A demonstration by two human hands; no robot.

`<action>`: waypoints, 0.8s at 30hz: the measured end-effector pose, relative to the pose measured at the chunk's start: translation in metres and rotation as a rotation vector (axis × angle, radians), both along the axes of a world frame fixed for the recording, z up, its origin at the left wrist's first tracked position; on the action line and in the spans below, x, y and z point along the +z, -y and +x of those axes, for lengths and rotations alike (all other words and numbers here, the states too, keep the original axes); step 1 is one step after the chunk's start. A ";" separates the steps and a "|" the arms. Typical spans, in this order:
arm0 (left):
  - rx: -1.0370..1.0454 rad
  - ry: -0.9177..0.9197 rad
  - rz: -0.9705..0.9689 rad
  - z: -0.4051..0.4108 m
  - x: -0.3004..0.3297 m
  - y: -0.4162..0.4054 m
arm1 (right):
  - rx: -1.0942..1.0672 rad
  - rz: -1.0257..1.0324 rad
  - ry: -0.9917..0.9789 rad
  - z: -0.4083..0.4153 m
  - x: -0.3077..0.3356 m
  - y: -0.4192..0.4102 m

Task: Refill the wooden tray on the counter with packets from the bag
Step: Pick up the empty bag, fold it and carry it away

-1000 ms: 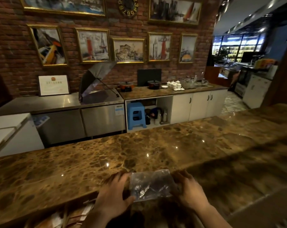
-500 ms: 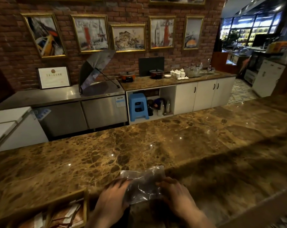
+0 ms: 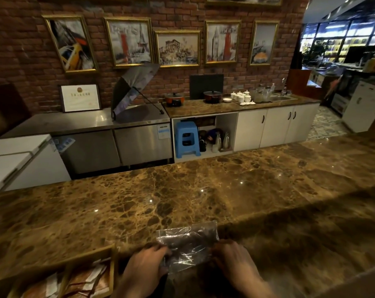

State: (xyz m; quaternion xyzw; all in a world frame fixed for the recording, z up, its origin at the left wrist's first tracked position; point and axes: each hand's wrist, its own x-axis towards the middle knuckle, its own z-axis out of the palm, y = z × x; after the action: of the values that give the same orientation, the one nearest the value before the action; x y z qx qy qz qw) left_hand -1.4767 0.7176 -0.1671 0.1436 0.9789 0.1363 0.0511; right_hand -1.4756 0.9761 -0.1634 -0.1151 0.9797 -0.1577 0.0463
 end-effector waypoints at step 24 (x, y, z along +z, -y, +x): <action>0.347 -0.387 0.139 0.085 0.123 0.193 | 0.226 -0.190 -0.369 0.007 0.122 0.199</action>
State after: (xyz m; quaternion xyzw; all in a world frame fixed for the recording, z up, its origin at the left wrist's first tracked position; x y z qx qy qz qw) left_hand -1.3922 0.5244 -0.0439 0.0004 0.9687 0.1798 -0.1711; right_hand -1.4686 0.7768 -0.0414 -0.2548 0.9331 -0.2196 -0.1270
